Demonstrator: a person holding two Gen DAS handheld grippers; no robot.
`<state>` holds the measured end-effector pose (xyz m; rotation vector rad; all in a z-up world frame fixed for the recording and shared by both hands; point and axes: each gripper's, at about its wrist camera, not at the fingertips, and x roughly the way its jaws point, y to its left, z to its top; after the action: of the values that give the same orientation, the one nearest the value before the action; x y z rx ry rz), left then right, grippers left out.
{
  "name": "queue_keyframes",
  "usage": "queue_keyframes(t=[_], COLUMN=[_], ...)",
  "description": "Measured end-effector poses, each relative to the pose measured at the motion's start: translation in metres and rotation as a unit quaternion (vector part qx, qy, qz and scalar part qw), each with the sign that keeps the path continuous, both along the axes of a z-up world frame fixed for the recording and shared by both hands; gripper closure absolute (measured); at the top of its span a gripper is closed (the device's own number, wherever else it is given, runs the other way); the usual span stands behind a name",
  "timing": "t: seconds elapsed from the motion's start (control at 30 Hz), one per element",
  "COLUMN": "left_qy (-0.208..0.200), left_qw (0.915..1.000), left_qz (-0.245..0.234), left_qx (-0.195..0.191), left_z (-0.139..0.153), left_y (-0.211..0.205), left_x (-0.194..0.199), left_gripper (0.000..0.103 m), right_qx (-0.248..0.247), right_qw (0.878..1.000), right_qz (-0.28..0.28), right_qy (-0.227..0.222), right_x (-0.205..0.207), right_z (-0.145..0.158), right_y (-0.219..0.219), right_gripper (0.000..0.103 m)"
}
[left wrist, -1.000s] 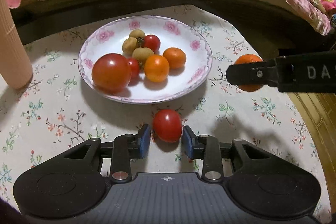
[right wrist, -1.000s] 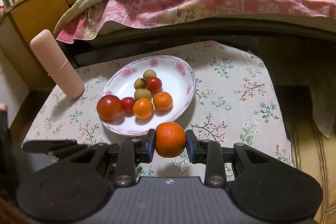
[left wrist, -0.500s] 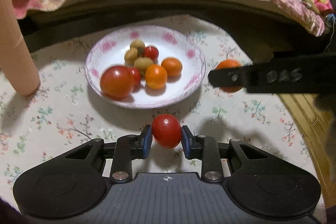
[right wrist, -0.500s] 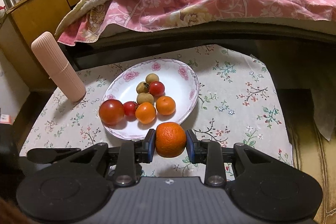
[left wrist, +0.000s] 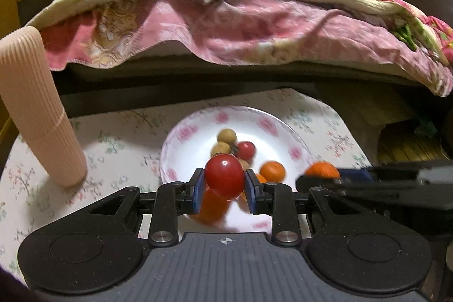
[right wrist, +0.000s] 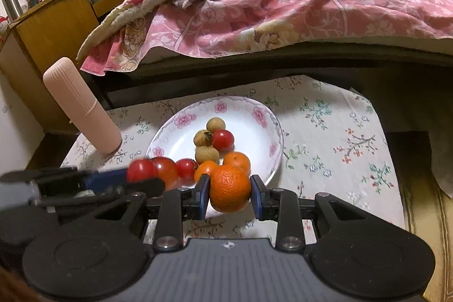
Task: Organize fruits
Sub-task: 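Carry the tangerine and red tomato in both tools toward the white plate, then lower both fruits onto the plate and open both tools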
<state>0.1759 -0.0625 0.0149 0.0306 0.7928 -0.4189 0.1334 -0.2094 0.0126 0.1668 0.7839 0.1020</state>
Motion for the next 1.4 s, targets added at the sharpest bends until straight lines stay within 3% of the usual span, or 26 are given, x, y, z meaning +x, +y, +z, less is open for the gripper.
queue_keyframes(t=[0.4, 0.8, 1.1, 1.27, 1.4], left_qy=[0.005, 0.001, -0.002, -0.013, -0.014], left_qw=[1.0000, 0.9998, 0.9995, 0.9992, 0.9991], left_qz=[-0.002, 0.017, 0.028, 0.028, 0.027], left_qx=[0.004, 0.003, 0.015, 0.027, 0.031], left_z=[-0.013, -0.004, 0.002, 0.009, 0.011], left_y=[-0.002, 0.008, 0.012, 0.008, 0.008], left_x=[0.021, 0.017, -0.004, -0.029, -0.048], left_gripper=[0.063, 0.055, 0.038, 0.023, 0.018], right_qx=[-0.004, 0.031, 0.028, 0.020, 0.015], right_qw=[1.000, 1.000, 1.000, 1.000, 1.000], right_qz=[0.005, 0.002, -0.014, -0.017, -0.021], right_qy=[0.012, 0.005, 0.003, 0.015, 0.013], right_x=[0.024, 0.028, 0.017, -0.002, -0.022], right_z=[-0.015, -0.012, -0.005, -0.004, 0.002], right_y=[0.006, 0.000, -0.002, -0.001, 0.000], right_gripper=[0.070, 0.068, 0.068, 0.067, 0.067])
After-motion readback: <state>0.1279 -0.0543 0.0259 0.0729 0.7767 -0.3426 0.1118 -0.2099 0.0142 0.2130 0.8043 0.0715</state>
